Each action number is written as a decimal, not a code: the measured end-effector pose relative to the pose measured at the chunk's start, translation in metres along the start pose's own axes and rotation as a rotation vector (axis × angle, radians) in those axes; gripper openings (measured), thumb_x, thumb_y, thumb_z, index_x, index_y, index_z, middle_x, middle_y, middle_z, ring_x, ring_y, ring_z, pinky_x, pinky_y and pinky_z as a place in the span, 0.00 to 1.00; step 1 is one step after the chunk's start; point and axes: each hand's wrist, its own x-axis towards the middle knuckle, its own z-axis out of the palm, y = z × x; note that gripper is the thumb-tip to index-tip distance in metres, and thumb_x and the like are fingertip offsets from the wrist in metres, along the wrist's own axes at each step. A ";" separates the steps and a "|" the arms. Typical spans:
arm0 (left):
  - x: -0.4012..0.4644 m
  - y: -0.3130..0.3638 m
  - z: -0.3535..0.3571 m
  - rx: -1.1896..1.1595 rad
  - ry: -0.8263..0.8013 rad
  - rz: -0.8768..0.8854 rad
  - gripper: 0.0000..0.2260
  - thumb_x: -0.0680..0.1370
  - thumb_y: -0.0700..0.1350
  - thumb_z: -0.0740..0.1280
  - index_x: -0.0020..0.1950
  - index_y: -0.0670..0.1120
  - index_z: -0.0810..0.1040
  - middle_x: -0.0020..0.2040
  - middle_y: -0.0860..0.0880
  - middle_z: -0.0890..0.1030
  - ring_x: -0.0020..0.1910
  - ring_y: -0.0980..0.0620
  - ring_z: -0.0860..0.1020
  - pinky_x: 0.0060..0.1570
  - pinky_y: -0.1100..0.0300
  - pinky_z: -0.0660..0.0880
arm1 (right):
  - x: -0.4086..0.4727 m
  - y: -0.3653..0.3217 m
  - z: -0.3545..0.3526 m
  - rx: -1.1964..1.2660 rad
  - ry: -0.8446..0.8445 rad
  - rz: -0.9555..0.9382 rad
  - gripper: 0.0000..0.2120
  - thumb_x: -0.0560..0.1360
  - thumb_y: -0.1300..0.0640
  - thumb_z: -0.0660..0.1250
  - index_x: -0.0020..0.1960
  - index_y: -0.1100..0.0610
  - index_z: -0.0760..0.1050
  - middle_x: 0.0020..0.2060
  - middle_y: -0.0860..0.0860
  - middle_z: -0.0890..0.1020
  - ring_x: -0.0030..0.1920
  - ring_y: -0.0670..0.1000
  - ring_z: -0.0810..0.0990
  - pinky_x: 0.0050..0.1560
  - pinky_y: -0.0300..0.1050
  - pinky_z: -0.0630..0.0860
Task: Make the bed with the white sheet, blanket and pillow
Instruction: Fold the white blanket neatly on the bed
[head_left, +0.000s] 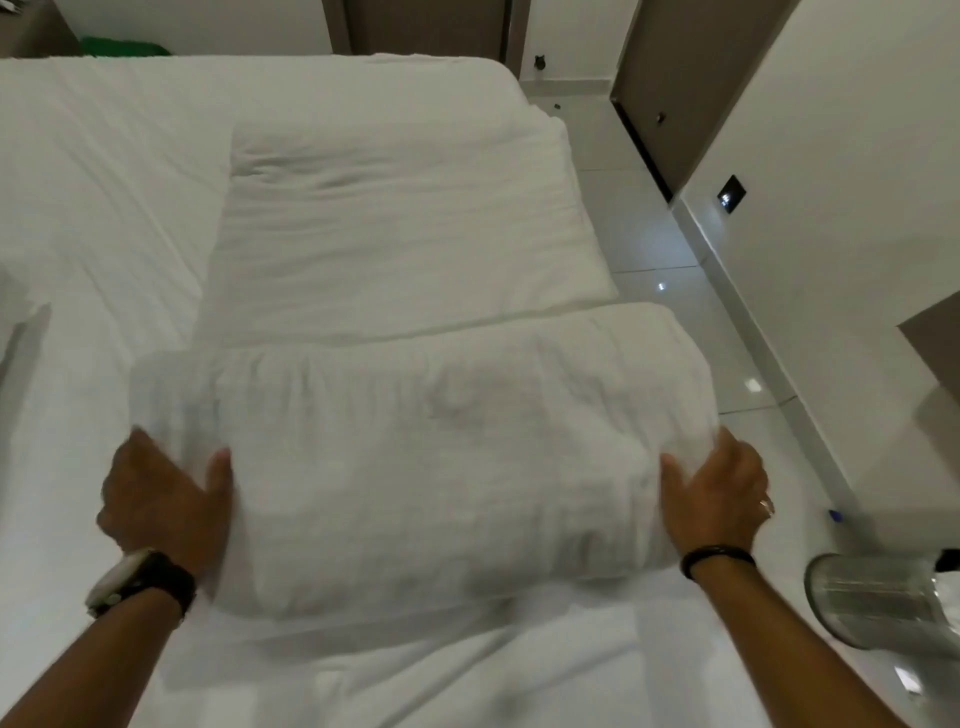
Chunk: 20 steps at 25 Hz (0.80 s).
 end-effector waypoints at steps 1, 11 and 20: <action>-0.007 0.011 0.004 0.047 0.023 0.145 0.41 0.72 0.64 0.59 0.76 0.39 0.62 0.75 0.29 0.63 0.74 0.27 0.62 0.71 0.33 0.58 | -0.006 -0.021 0.003 0.014 0.039 -0.158 0.34 0.72 0.41 0.65 0.69 0.62 0.66 0.64 0.67 0.72 0.65 0.69 0.69 0.61 0.67 0.69; 0.039 0.015 0.045 0.469 -0.244 0.543 0.50 0.66 0.80 0.33 0.82 0.53 0.40 0.82 0.48 0.38 0.81 0.48 0.36 0.69 0.55 0.21 | 0.104 -0.035 0.038 -0.453 -0.376 -0.263 0.49 0.64 0.19 0.33 0.78 0.42 0.37 0.79 0.50 0.39 0.78 0.60 0.40 0.71 0.72 0.41; -0.068 0.013 0.062 0.398 -0.362 0.761 0.48 0.69 0.81 0.46 0.82 0.53 0.49 0.83 0.47 0.47 0.81 0.50 0.37 0.75 0.42 0.35 | -0.065 -0.074 0.086 -0.215 -0.342 -0.931 0.42 0.72 0.25 0.48 0.77 0.51 0.59 0.77 0.55 0.59 0.77 0.57 0.56 0.72 0.68 0.48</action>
